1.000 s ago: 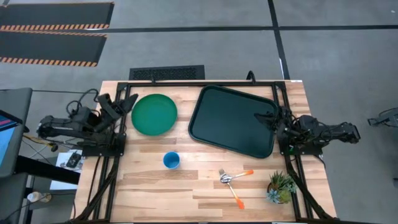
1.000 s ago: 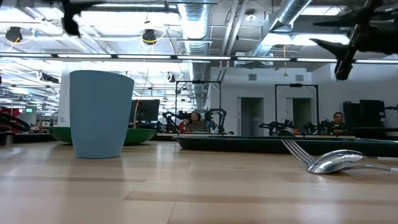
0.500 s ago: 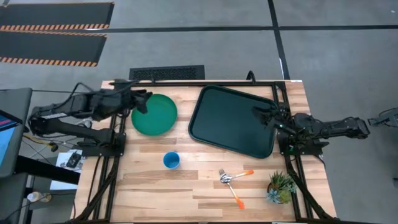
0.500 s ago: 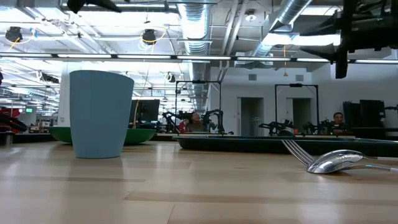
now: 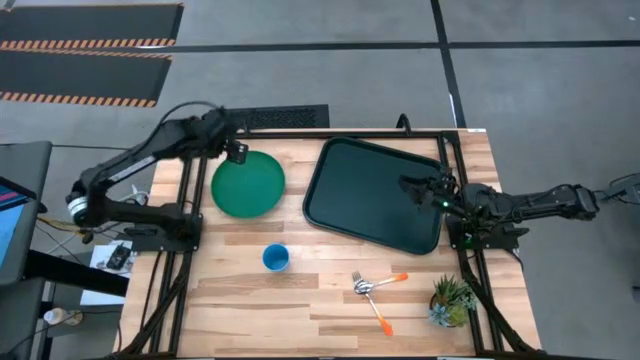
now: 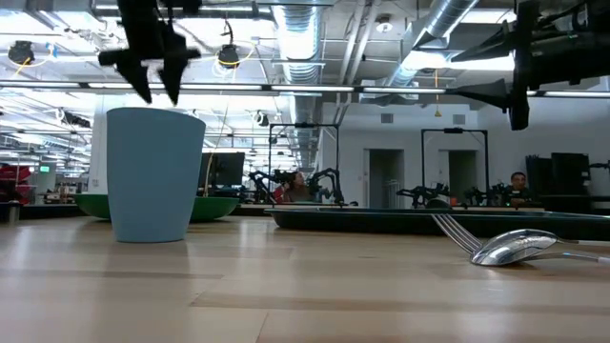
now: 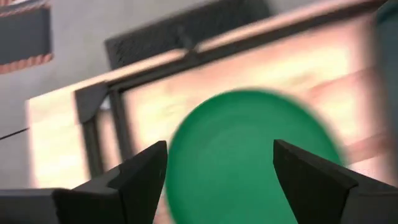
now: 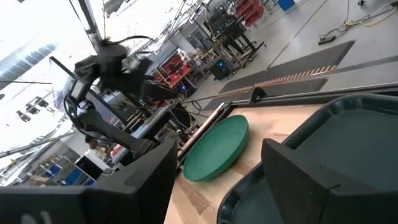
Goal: Pick and place plate/cup/fork/spoon on tray
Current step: Put the green plate on the black tray
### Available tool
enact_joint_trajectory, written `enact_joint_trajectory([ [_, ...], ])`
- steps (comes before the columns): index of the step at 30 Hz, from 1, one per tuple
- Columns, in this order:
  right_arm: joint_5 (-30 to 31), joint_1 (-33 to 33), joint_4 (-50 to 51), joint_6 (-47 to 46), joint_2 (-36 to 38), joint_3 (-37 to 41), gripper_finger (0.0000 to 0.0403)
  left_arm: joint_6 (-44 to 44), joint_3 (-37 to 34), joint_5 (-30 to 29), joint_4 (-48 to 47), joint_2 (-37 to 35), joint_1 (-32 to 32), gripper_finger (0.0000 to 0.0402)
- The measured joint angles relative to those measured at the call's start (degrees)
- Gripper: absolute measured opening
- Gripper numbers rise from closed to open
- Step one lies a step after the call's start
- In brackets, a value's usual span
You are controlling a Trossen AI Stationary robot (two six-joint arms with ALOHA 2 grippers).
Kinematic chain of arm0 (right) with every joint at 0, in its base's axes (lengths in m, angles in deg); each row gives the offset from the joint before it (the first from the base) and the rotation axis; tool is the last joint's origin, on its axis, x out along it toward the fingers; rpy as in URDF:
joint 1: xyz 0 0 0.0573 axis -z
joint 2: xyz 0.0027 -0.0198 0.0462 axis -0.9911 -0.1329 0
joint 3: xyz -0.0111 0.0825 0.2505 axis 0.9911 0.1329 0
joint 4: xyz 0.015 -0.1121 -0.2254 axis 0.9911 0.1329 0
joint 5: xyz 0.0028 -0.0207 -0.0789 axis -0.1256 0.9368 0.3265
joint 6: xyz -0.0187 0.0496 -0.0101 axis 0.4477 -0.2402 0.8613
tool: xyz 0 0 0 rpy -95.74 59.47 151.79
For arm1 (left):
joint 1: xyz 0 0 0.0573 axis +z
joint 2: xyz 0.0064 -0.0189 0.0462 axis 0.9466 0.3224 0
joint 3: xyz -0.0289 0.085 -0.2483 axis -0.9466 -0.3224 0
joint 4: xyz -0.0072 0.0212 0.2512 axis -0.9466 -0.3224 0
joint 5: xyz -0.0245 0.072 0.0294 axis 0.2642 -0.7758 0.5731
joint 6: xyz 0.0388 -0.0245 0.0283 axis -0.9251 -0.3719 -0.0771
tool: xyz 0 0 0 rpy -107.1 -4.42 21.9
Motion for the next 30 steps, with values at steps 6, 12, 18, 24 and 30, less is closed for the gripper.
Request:
enact_joint_trajectory([
  [6, 0.00, 0.01, 0.07, 0.01, 0.00, -0.02, 0.0260, -12.95, 0.00, 8.20, 3.04, 9.38, 12.39, 0.0276],
  [12, 0.00, 0.01, 0.11, 0.01, 0.00, -0.04, 0.0260, -20.17, 0.00, 11.66, 6.09, 18.24, 18.98, 0.0276],
  [18, 0.00, 0.01, 0.13, 0.01, 0.00, -0.04, 0.0260, -23.55, -2.18, 11.70, 7.70, 23.67, 20.63, 0.0276],
  [24, 0.00, 0.01, 0.11, 0.01, 0.00, -0.07, 0.0260, -23.47, -10.28, 15.14, 14.32, 23.29, 22.05, 0.0276],
  [30, 0.00, 0.01, 0.11, 0.01, 0.00, -0.07, 0.0260, -24.44, -15.58, 17.76, 20.57, 23.20, 23.13, 0.0276],
])
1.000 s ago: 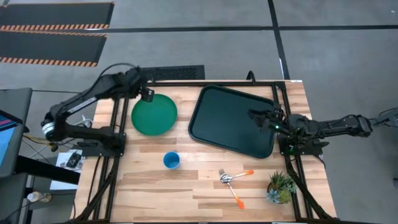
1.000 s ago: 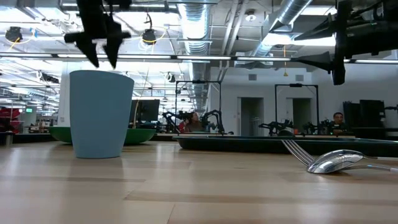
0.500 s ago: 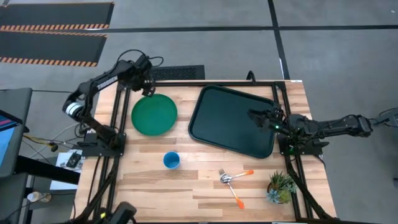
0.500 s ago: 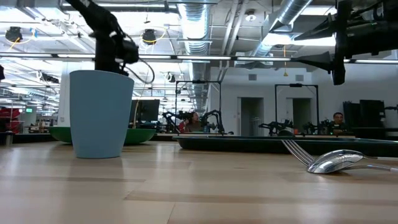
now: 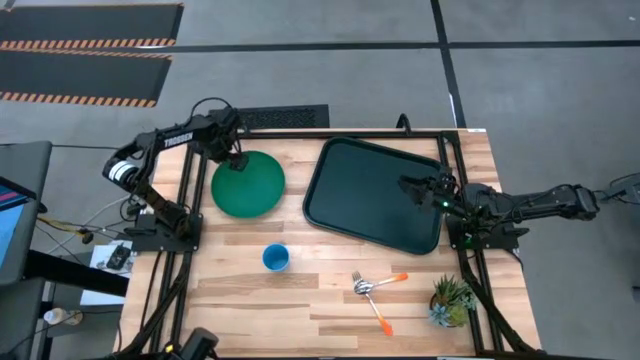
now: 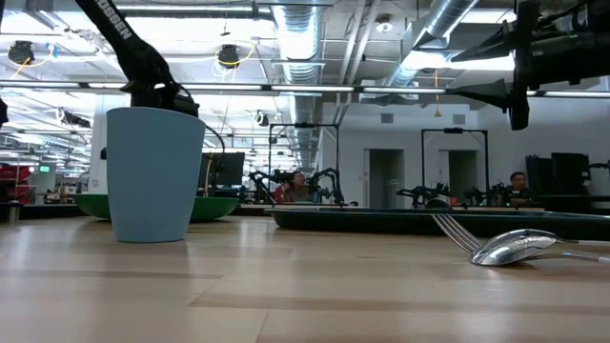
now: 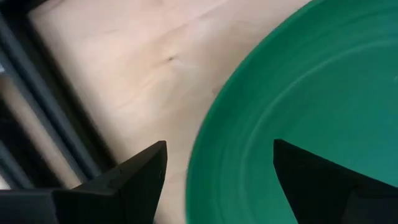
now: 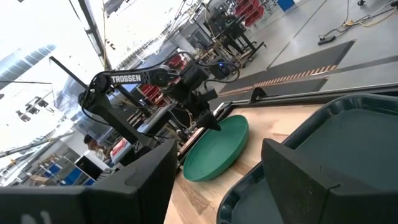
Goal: Pick and place plate/cup/fork/spoon on tray
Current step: Put the green plate on the black tray
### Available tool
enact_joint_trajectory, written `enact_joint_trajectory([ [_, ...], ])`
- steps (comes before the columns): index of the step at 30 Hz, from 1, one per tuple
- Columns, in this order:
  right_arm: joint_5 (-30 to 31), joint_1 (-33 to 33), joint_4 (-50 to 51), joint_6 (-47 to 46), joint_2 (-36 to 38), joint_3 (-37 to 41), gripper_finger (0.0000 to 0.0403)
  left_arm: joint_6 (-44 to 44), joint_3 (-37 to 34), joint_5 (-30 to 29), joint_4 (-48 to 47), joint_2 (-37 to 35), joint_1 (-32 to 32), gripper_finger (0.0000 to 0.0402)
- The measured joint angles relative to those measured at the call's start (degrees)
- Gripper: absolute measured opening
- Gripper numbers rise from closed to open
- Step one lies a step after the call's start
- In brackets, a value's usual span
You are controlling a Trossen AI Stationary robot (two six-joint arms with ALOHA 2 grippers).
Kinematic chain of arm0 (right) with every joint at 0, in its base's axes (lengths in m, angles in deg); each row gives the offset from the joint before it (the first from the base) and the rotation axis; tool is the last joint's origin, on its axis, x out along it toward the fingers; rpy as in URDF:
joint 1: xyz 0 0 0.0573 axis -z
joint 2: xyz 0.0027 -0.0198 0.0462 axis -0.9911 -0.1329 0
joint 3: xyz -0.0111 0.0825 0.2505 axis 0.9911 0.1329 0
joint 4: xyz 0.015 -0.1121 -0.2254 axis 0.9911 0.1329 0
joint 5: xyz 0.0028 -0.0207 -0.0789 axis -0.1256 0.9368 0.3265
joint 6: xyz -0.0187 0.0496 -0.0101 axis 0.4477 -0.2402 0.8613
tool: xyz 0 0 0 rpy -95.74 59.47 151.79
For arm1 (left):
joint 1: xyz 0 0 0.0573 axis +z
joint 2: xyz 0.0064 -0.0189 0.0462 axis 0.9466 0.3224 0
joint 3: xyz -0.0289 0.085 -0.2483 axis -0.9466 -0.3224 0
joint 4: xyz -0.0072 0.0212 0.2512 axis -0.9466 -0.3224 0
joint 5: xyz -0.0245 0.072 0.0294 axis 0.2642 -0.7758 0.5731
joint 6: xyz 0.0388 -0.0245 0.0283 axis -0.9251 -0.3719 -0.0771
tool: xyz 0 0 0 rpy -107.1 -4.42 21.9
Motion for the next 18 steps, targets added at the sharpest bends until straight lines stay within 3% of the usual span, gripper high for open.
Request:
enact_joint_trajectory([
  [4, 0.00, 0.00, 0.00, 0.00, 0.00, 0.00, 0.0260, -0.15, -0.29, -0.44, 0.40, 0.00, -0.50, 0.0269],
  [7, 0.00, -0.01, 0.00, 0.00, 0.00, 0.00, 0.0260, -0.21, -0.29, -0.53, 0.17, 0.00, -0.48, 0.0242],
  [18, 0.00, 0.00, 0.02, 0.00, 0.00, 0.00, 0.0260, -0.17, -0.29, -0.72, -0.10, 0.00, -0.48, 0.0058],
])
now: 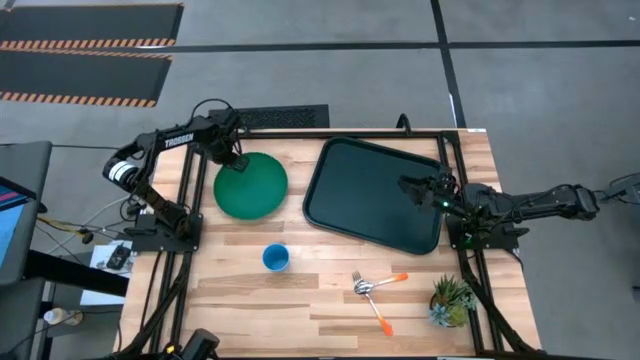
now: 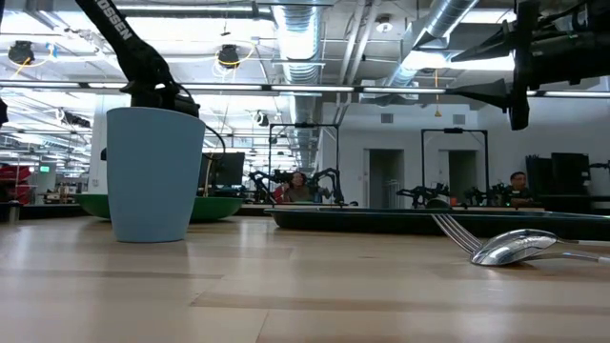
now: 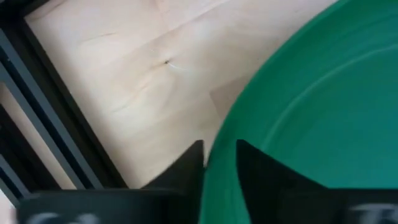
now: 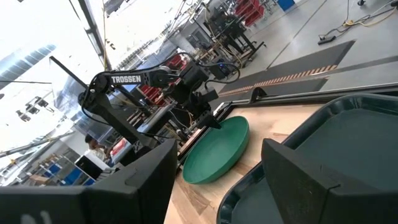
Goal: Pick and place plate/cup/fork/spoon on tray
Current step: Put the green plate on the black tray
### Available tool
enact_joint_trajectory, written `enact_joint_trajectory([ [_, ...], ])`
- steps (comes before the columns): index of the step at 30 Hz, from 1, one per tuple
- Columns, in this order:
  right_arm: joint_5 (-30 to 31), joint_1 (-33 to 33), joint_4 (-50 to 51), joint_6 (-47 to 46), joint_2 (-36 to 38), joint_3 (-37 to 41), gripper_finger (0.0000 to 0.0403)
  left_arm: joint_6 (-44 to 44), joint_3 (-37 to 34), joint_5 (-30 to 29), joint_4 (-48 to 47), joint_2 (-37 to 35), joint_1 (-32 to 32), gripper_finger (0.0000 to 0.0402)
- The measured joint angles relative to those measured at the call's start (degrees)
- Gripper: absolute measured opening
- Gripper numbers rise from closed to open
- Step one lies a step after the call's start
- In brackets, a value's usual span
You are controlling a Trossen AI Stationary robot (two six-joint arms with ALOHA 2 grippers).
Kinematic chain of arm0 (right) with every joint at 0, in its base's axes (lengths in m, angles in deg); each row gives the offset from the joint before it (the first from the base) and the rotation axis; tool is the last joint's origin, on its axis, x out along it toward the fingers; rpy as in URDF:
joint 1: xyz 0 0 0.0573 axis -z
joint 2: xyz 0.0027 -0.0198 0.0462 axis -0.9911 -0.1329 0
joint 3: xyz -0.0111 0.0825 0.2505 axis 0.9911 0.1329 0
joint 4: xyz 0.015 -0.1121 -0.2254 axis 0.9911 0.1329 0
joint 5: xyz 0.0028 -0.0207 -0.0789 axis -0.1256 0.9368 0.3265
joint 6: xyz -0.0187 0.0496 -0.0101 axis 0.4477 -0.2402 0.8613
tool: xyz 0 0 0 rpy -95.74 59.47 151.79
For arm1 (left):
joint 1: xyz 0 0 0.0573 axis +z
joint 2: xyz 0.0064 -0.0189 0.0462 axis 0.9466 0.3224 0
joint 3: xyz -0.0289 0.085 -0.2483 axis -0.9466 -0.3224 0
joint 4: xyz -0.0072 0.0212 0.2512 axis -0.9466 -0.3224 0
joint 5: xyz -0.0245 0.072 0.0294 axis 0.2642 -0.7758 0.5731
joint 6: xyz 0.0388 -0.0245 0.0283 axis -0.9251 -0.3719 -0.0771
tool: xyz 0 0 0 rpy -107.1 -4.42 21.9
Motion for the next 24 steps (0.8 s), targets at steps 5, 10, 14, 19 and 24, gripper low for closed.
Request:
enact_joint_trajectory([
  [5, 0.00, 0.00, -0.02, 0.00, 0.00, 0.00, 0.0260, -0.42, 0.00, 0.20, -0.38, -0.04, -0.16, 0.0009],
  [10, 0.00, -0.02, -1.86, -0.87, 0.00, 0.00, 0.0260, 0.61, 0.07, 2.87, -1.44, -0.07, -0.89, 0.0002],
  [14, 0.00, -0.01, -4.89, -0.51, 0.00, -0.07, 0.0260, 3.21, 0.17, 6.12, -2.19, -0.11, -2.22, 0.0001],
  [19, 0.04, 0.09, -4.17, 3.65, -2.30, -3.84, 0.0260, 5.95, 3.17, 7.16, -3.15, -1.63, -4.85, 0.0000],
  [24, 1.31, 2.80, 5.06, 5.40, -10.29, -12.21, 0.0260, 8.77, 9.04, 6.88, -4.68, -3.33, -7.09, 0.0000],
])
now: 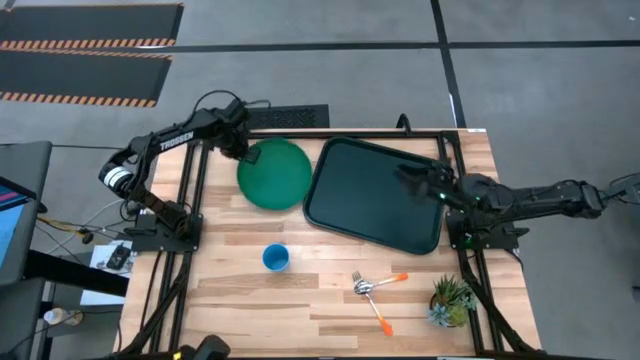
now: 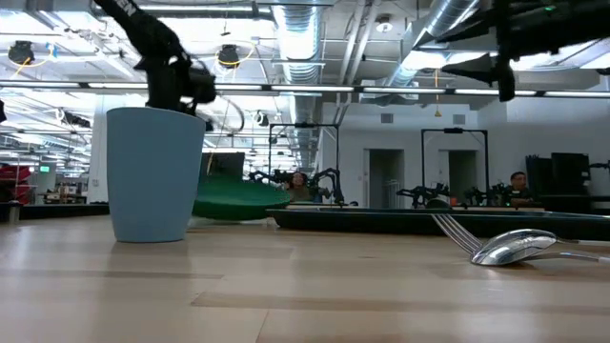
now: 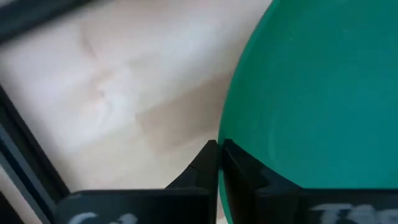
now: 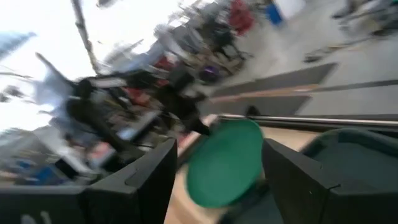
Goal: Pick and place plate/cup/fork/spoon on tray
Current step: Put the green plate on the black tray
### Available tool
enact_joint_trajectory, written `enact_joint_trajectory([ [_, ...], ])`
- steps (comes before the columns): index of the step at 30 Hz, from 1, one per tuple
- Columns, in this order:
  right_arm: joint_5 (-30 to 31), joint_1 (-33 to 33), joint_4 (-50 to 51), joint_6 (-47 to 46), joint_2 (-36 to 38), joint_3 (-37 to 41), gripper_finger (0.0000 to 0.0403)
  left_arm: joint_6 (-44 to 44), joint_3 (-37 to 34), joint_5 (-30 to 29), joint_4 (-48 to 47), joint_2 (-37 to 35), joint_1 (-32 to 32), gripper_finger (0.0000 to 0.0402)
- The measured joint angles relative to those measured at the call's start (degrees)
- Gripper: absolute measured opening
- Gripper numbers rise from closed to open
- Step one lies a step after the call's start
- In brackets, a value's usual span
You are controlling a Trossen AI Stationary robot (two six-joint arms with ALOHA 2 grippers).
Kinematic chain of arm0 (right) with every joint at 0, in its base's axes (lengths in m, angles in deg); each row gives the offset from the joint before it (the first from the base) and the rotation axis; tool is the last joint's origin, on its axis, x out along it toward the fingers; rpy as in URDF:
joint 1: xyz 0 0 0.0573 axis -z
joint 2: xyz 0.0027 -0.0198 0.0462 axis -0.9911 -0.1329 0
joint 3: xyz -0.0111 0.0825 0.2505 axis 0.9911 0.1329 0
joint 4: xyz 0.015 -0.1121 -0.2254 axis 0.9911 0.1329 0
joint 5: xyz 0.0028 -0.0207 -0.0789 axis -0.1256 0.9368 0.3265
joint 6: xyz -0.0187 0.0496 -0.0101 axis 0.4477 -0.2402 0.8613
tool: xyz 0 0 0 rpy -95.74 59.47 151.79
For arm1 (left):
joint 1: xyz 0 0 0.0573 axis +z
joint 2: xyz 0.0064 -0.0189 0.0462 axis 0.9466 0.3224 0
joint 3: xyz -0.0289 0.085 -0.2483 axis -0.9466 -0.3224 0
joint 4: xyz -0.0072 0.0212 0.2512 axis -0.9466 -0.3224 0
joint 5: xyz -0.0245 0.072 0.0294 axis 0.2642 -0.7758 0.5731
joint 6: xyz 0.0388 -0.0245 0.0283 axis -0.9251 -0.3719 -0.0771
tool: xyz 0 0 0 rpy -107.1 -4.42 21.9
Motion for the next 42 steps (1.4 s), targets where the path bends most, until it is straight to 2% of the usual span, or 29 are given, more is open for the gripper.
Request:
enact_joint_trajectory([
  [4, -0.02, 3.83, 5.68, -0.81, -7.97, -6.43, 0.0260, 1.52, 4.83, 0.18, -0.72, -1.04, -1.28, 0.0000],
  [12, -4.96, 10.19, 6.18, 1.05, -23.59, -13.84, 0.0260, 4.67, 12.19, 0.18, -2.62, -4.09, -3.99, 0.0000],
  [17, -8.01, 13.67, 4.57, 1.20, -31.30, -17.78, 0.0261, 6.68, 15.23, 0.19, -2.00, -6.19, -6.59, 0.0000],
  [21, -10.27, 15.87, -0.92, 1.16, -36.24, -19.66, 0.0261, 8.14, 16.76, -0.82, -1.70, -7.50, -9.05, 0.0000],
  [30, -15.24, 18.54, -4.34, 1.09, -45.37, -23.35, 0.0261, 9.98, 18.07, -2.08, -0.18, -7.73, -14.28, 0.0000],
  [38, -17.11, 18.49, -4.13, 1.05, -48.43, -24.86, 0.0259, 10.74, 18.07, -2.95, 0.69, -7.73, -17.00, 0.0000],
  [40, -17.66, 18.45, -4.42, 0.80, -48.29, -24.96, 0.0247, 10.79, 18.07, -3.85, 0.72, -7.73, -17.32, 0.0000],
  [42, -18.03, 18.45, -4.24, -0.19, -48.20, -24.96, 0.0216, 10.83, 18.07, -4.48, 0.73, -7.73, -17.43, 0.0000],
])
